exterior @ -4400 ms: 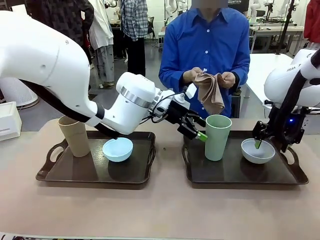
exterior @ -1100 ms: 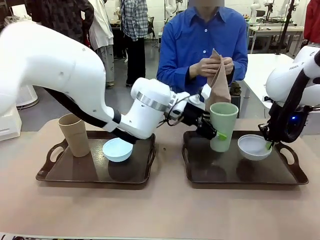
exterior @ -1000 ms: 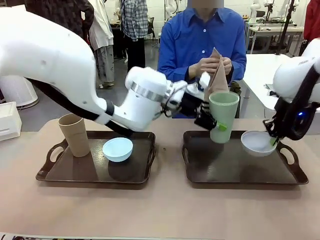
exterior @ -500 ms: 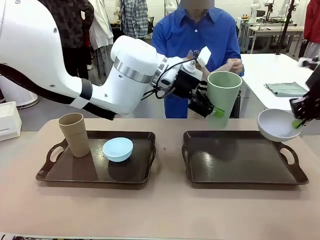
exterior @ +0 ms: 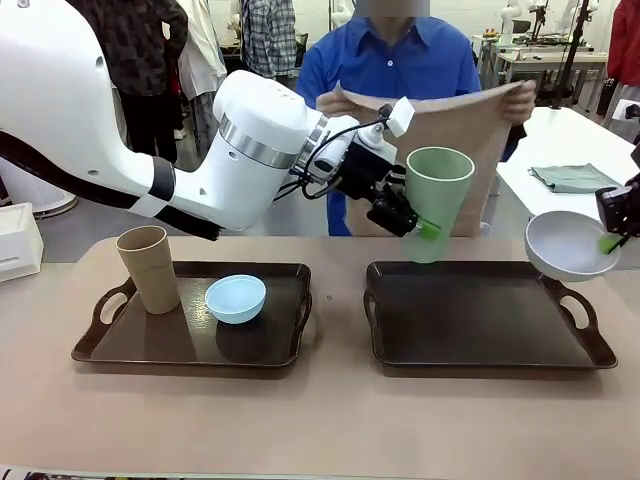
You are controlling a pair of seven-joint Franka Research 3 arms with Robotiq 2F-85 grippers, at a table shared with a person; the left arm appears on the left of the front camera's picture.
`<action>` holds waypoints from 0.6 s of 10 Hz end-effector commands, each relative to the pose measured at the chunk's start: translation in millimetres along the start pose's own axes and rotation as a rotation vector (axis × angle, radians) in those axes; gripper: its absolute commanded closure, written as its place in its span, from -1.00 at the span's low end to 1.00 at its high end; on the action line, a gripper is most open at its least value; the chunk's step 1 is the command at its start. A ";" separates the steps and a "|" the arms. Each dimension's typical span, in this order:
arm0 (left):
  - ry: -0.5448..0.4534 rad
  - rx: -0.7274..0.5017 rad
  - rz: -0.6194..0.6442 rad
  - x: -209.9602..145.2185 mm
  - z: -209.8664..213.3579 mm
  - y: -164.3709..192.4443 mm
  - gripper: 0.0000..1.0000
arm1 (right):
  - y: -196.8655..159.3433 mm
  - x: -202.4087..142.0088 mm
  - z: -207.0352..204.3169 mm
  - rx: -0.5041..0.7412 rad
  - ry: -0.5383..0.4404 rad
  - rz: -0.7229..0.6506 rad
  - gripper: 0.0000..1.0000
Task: Set up a tray with a mat and arrange the tableware.
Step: Pick up the Picnic Bowl and Reusable plastic cup from the Handle tray in front of the human's position and hold them in the air.
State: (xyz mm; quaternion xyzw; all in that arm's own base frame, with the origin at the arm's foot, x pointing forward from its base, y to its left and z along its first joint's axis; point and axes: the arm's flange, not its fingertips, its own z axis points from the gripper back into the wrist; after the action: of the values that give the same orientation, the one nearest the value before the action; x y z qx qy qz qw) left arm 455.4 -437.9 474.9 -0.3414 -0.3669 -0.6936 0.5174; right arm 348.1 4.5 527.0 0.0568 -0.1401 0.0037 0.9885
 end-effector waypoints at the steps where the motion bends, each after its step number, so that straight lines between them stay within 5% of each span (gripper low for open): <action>1: -0.005 0.002 -0.009 6.2 1.0 0.1 -0.05 | 0.9 -2.7 7.9 -0.001 -0.018 0.006 1.00; 6: -0.005 0.002 -0.009 6.2 1.0 0.1 -0.05 | 0.9 -2.7 7.9 -0.001 -0.018 0.006 1.00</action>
State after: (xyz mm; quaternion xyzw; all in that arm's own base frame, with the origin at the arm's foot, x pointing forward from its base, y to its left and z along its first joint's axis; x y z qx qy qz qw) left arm 455.2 -439.7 478.6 -0.3413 -0.3695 -0.6942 0.5149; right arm 344.1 4.4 534.7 0.0564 -0.1512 0.0046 0.9869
